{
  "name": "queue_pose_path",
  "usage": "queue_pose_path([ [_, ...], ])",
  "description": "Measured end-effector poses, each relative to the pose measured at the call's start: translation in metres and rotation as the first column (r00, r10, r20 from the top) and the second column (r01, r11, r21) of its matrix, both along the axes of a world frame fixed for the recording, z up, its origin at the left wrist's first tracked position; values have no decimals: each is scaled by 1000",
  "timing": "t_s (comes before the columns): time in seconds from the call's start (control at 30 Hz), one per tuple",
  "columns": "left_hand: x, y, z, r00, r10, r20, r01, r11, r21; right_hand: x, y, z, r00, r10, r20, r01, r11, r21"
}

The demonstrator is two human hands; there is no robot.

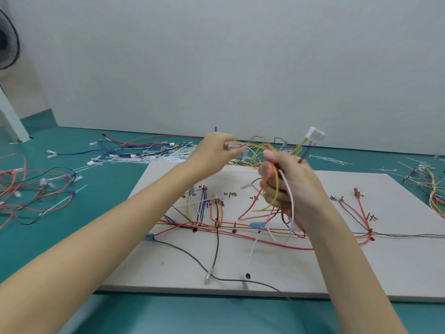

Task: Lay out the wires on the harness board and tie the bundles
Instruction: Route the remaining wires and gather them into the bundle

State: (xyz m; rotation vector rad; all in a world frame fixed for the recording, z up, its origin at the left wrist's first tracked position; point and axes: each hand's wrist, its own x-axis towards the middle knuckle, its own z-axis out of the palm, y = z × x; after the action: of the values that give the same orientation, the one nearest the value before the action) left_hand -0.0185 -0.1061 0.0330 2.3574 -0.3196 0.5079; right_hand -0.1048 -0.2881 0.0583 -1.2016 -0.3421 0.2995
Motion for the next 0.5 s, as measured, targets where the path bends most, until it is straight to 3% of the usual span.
queue_pose_path([
  [0.17,21,24,-19,993,105,-53,-108,992,-72,2,-17,11,973,-222,67,213,969,126],
  [0.33,38,34,-32,975,156,-156,-163,986,-35,2,-39,24,978,-206,10,192,926,324],
  [0.43,44,41,-37,969,190,-158,-173,978,113,2,-51,26,977,-211,-5,197,903,381],
  [0.5,42,43,-39,967,246,-70,-218,935,280,5,-52,22,975,-219,-25,211,896,391],
])
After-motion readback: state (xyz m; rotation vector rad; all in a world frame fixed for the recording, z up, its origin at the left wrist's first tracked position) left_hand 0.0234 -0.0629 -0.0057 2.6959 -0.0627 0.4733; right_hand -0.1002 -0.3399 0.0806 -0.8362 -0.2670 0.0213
